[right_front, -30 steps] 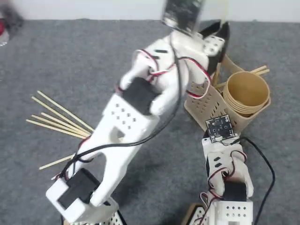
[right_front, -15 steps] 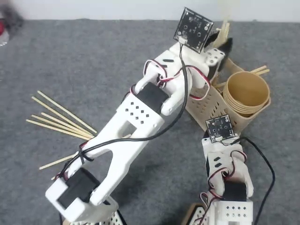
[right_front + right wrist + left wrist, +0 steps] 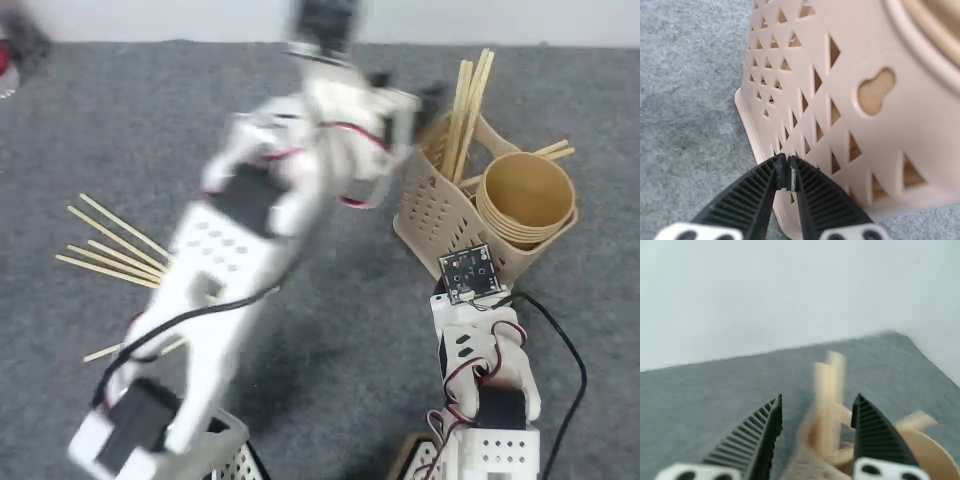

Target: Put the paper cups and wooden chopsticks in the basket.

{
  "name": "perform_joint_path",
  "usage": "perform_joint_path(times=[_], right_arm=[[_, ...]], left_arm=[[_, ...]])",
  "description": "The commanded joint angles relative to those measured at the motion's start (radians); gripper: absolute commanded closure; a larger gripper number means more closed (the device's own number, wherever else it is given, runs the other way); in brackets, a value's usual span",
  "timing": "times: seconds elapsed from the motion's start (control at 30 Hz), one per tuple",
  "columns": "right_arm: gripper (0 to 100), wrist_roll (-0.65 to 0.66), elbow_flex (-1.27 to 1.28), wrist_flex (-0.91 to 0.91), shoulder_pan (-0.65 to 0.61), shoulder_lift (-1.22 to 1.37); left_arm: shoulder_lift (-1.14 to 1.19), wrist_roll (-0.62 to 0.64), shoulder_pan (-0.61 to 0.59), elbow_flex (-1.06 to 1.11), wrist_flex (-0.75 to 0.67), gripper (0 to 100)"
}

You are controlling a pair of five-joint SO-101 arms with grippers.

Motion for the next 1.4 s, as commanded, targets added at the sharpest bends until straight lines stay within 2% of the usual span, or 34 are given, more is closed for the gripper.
perform_joint_path(times=[0.0,0.1,0.2,0.33,0.47,0.73,0.97,1.2,1.37], right_arm=[[99.1,-0.003,0.012,-0.004,0.010,-0.013],[99.1,-0.003,0.012,-0.002,0.008,-0.013],[99.1,-0.005,0.012,-0.002,0.008,-0.013],[99.1,-0.005,0.012,0.001,0.008,-0.013],[99.1,-0.005,0.012,0.004,0.008,-0.013],[99.1,-0.005,0.014,0.004,0.008,-0.013],[99.1,-0.005,0.014,0.001,0.008,-0.013],[99.1,-0.005,0.014,0.001,0.008,-0.013],[99.1,-0.005,0.014,0.001,0.008,-0.013]], left_arm=[[-0.126,0.127,-0.292,-0.044,0.158,78],[-0.120,0.221,-0.494,-0.038,0.313,78],[-0.078,0.275,-0.638,0.051,0.416,78],[0.037,0.338,-0.787,0.225,0.402,78],[0.184,0.379,-0.887,0.295,0.358,78],[0.468,0.379,-0.967,0.294,0.199,78],[0.614,0.377,-1.049,0.294,0.025,78],[0.698,0.374,-1.051,0.234,0.009,78],[0.756,0.374,-1.049,0.136,0.098,78]])
